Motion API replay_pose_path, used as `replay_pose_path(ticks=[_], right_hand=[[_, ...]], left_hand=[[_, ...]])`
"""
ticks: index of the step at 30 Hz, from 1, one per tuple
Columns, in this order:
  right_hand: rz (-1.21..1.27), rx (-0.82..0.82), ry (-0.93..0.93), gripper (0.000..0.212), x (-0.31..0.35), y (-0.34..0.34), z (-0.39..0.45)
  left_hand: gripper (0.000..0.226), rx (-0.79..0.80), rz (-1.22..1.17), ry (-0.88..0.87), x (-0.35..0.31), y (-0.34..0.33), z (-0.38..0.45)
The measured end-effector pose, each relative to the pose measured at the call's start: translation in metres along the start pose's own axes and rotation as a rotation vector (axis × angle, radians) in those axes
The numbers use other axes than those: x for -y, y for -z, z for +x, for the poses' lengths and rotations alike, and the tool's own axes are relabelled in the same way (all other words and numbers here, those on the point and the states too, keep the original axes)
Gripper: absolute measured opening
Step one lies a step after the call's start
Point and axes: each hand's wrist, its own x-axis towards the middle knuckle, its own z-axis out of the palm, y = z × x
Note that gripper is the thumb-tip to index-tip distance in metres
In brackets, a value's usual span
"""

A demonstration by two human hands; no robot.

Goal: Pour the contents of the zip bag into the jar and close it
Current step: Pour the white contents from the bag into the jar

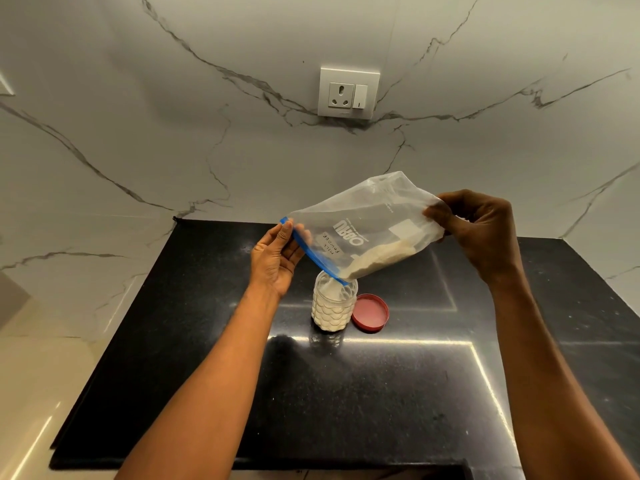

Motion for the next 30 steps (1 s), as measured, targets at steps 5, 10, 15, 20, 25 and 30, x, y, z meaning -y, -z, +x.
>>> replay_pose_path(ticks=[5,10,15,20,25,30], right_hand=[[-0.007,-0.009,0.009,0.019,0.0013,-0.0002,-0.0008],[-0.022,-0.007,0.016,0.019,0.0011,0.0008,-0.0018],[-0.024,-0.007,0.035,0.019,0.0044,0.0016,0.0006],[-0.021,-0.014,0.028,0.017,0.0065,0.0006,0.0005],[-0.018,-0.036,0.019,0.019,0.0046,-0.0001,-0.0013],[-0.01,-0.047,0.003,0.018,0.0032,0.0006,-0.0022]], left_hand=[[0.011,-0.004,0.008,0.0,0.0007,0.0014,0.0018],[0.022,0.016,0.004,-0.003,0.0011,0.0007,0.0013],[0.01,0.007,0.009,-0.007,0.0024,0.0008,0.0028],[0.01,0.001,0.007,-0.009,0.0027,0.0009,0.003],[0.011,-0.004,0.008,-0.004,0.003,0.0004,0.0036],[0.011,-0.012,0.009,-0.002,0.0034,-0.0007,0.0022]])
